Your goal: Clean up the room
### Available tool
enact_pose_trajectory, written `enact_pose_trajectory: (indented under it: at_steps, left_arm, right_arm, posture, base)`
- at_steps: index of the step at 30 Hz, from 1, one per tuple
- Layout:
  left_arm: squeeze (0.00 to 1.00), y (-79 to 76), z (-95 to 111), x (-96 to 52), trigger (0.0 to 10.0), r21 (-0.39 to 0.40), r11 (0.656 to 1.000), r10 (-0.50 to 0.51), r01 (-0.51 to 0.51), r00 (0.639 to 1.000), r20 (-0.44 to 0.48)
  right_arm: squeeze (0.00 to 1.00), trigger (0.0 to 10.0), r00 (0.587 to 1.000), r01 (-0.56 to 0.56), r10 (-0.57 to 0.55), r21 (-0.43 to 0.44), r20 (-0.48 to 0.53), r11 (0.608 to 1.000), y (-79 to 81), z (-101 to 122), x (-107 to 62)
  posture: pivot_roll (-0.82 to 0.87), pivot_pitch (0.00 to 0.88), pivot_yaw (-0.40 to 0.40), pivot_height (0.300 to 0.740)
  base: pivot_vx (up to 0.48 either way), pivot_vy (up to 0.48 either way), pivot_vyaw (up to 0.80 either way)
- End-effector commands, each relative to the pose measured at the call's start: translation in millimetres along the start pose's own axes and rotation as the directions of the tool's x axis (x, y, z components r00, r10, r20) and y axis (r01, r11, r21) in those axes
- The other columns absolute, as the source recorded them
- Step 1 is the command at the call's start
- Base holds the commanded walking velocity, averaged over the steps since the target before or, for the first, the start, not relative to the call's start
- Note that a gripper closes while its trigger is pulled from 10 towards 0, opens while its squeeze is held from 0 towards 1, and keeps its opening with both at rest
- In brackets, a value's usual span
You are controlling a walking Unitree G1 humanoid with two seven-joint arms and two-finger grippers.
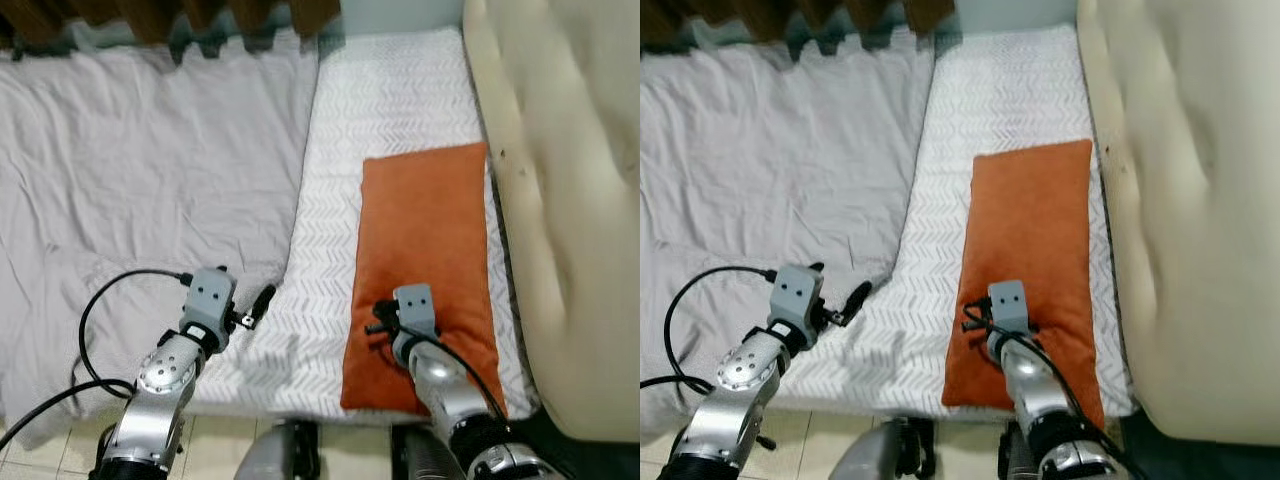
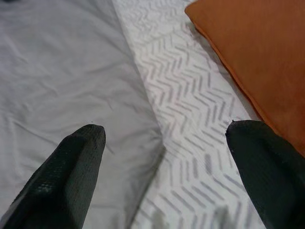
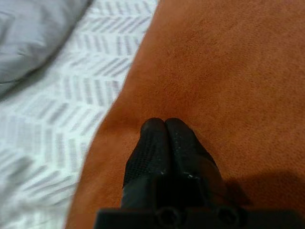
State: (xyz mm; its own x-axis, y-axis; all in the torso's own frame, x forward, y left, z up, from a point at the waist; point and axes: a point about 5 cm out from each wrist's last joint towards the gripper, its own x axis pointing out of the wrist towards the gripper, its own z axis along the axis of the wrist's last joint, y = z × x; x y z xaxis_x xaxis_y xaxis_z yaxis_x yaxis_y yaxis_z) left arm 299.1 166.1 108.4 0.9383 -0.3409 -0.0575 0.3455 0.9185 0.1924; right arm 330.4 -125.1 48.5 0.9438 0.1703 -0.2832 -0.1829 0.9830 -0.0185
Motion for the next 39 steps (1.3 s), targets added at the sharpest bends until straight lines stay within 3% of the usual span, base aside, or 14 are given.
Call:
enact_pose_trajectory:
  at_steps: [1,5,6,10,13,20,22,25,26,27,28,31,33,39]
  left_arm:
    - [0.0,1.6,-3.4,-8.6,10.0,-0.001,1.0,0.0,0.0,1.0,-0.017]
    - [0.0,-3.3,-3.2,-15.5,10.0,-0.019,1.0,0.001,-0.001,1.0,-0.02]
    - [0.0,-8.6,-2.8,-19.4,10.0,-0.022,1.0,-0.002,0.002,1.0,-0.017]
    - [0.0,-16.9,-0.8,-24.4,10.0,-0.039,0.999,-0.007,0.007,1.0,-0.011]
    - [0.0,-24.4,-0.9,-29.7,10.0,-0.062,0.998,-0.022,0.021,1.0,-0.014]
    - [0.0,-31.7,-4.0,-34.4,10.0,-0.083,0.996,-0.034,0.031,0.999,-0.03]
    - [0.0,-32.3,-4.4,-34.4,10.0,-0.085,0.996,-0.036,0.034,0.999,-0.032]
    - [0.0,-33.1,-5.1,-33.8,10.0,-0.093,0.995,-0.037,0.033,0.998,-0.041]
    - [0.0,-32.9,-5.0,-33.2,10.0,-0.097,0.995,-0.034,0.03,0.999,-0.042]
    - [0.0,-32.9,-5.0,-33.2,10.0,-0.097,0.995,-0.034,0.03,0.999,-0.042]
    - [0.0,-32.5,-4.8,-32.7,10.0,-0.099,0.995,-0.031,0.027,0.999,-0.042]
    - [0.0,-31.9,-4.4,-31.8,10.0,-0.101,0.995,-0.028,0.024,0.999,-0.042]
    - [0.0,-31.0,-2.6,-30.0,10.0,-0.101,0.995,-0.026,0.021,0.999,-0.04]
    - [0.0,-30.6,-2.3,-28.4,10.0,-0.086,0.996,-0.031,0.027,0.998,-0.048]
  right_arm:
    - [1.0,10.0,0.993,0.062,-0.062,-0.005,-0.105,0.998,-9.4,-26.3,-8.0]
    - [1.0,10.0,0.986,0.17,-0.166,-0.213,0.035,0.962,-29.6,-5.9,-6.9]
    - [1.0,10.0,0.972,0.226,-0.187,-0.354,0.141,0.908,-36.1,6.8,-9.2]
    - [1.0,10.0,0.953,0.255,-0.156,-0.411,0.259,0.875,-34.3,18.3,-16.7]
    - [1.0,10.0,0.936,0.243,-0.109,-0.391,0.335,0.888,-25.6,24.2,-29.9]
    - [1.0,10.0,0.932,0.276,-0.188,-0.27,0.309,0.923,-30.4,14.7,-51.6]
    - [1.0,10.0,0.935,0.284,-0.219,-0.221,0.277,0.933,-33.3,11.0,-53.6]
    - [1.0,10.0,0.963,0.248,-0.245,-0.012,0.108,0.969,-36.8,-6.0,-54.6]
    - [0.41,10.0,0.966,0.25,-0.253,0.053,0.059,0.967,-39.7,-11.3,-54.0]
    - [0.41,10.0,0.966,0.25,-0.253,0.053,0.059,0.967,-39.7,-11.3,-54.0]
    - [0.0,10.0,0.962,0.269,-0.272,0.118,0.016,0.956,-44.3,-16.4,-53.1]
    - [0.0,10.0,0.961,0.276,-0.275,0.192,-0.036,0.942,-48.2,-21.6,-51.6]
    - [0.0,10.0,0.964,0.266,-0.241,0.329,-0.116,0.906,-54.6,-27.5,-47.6]
    - [0.0,10.0,0.957,0.248,-0.186,0.296,-0.224,0.922,-60.5,-39.7,-43.4]
  posture:
    - [0.11,0.555,0.136,0.74]
    - [0.1,0.555,0.122,0.74]
    - [0.09,0.554,0.109,0.74]
    - [0.08,0.552,0.097,0.74]
    - [0.08,0.551,0.09,0.74]
    - [0.05,0.543,0.078,0.74]
    - [0.05,0.543,0.076,0.74]
    - [0.05,0.534,0.072,0.74]
    - [0.05,0.529,0.07,0.74]
    - [0.05,0.529,0.07,0.74]
    - [0.05,0.528,0.07,0.74]
    - [0.05,0.52,0.069,0.74]
    - [0.05,0.525,0.07,0.74]
    - [0.06,0.554,0.085,0.74]
  base:
    - [0.0,0.0,0.0]
    - [0.0,0.0,0.0]
    - [0.0,0.0,0.0]
    - [0.0,0.0,0.0]
    - [0.0,0.0,0.0]
    - [0.0,0.0,0.0]
    - [0.0,0.0,0.0]
    - [0.0,0.0,0.0]
    - [0.0,0.0,0.0]
    - [0.0,0.0,0.0]
    - [0.0,0.0,0.0]
    - [0.0,0.0,0.0]
    - [0.0,0.0,0.0]
    - [0.0,0.0,0.0]
